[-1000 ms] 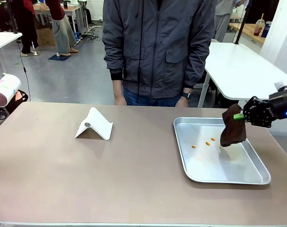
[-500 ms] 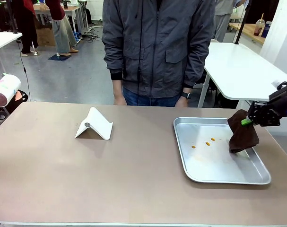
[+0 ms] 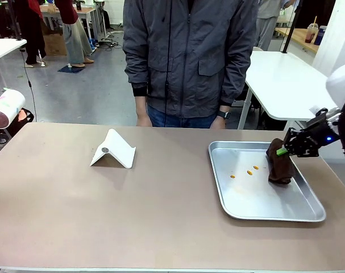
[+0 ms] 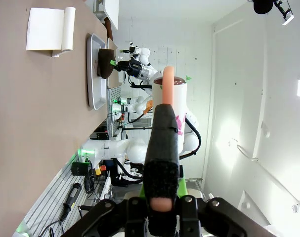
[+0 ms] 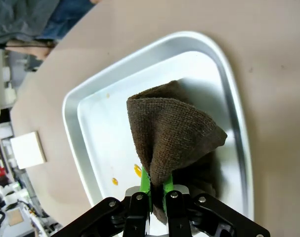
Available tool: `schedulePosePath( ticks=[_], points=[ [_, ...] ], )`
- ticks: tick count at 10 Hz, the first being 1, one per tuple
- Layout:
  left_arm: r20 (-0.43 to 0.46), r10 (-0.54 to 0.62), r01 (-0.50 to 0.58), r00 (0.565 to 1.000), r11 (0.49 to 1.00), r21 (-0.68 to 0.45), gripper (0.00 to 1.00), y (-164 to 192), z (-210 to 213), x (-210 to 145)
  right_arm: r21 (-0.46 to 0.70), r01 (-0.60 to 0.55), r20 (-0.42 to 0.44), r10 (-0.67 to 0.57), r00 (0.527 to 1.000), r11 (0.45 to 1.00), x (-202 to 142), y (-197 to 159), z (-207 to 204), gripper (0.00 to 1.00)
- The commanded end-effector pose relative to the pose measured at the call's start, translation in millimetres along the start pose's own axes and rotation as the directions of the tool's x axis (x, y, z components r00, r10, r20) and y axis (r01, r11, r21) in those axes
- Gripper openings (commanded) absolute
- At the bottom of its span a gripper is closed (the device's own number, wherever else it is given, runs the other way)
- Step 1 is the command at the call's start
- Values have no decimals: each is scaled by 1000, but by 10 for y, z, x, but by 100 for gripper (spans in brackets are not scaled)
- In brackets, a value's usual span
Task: Clean the surface of the table.
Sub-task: Clean the area not pointed to by the person.
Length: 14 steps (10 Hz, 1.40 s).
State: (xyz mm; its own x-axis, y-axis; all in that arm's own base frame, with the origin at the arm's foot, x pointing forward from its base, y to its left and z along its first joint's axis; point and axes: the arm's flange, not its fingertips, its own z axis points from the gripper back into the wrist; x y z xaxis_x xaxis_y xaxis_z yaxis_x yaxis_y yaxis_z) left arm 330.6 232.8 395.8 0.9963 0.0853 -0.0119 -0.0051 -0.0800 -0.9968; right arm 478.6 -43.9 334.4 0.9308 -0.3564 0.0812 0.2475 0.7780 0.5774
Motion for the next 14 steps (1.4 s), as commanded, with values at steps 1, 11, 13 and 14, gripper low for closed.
schedulePosePath(
  ticks=[1, 11, 13, 14],
  points=[
    [5, 2, -2, 1000, 1000, -12, 22, -57, 28, -5, 88, 7, -39, -4, 999, 996, 64, 2, -163, 11],
    [5, 2, -2, 1000, 1000, -12, 22, -57, 28, -5, 206, 9, -273, 48, 961, 978, -454, 457, -1095, 11],
    [5, 2, -2, 1000, 1000, -12, 22, -57, 28, -5, 212, -36, -283, 96, 954, 977, -591, 583, -1195, 11],
    [5, 2, -2, 1000, 1000, -12, 22, -57, 28, -5, 209, -64, -284, 124, 951, 976, -684, 633, -1214, 11]
  ],
)
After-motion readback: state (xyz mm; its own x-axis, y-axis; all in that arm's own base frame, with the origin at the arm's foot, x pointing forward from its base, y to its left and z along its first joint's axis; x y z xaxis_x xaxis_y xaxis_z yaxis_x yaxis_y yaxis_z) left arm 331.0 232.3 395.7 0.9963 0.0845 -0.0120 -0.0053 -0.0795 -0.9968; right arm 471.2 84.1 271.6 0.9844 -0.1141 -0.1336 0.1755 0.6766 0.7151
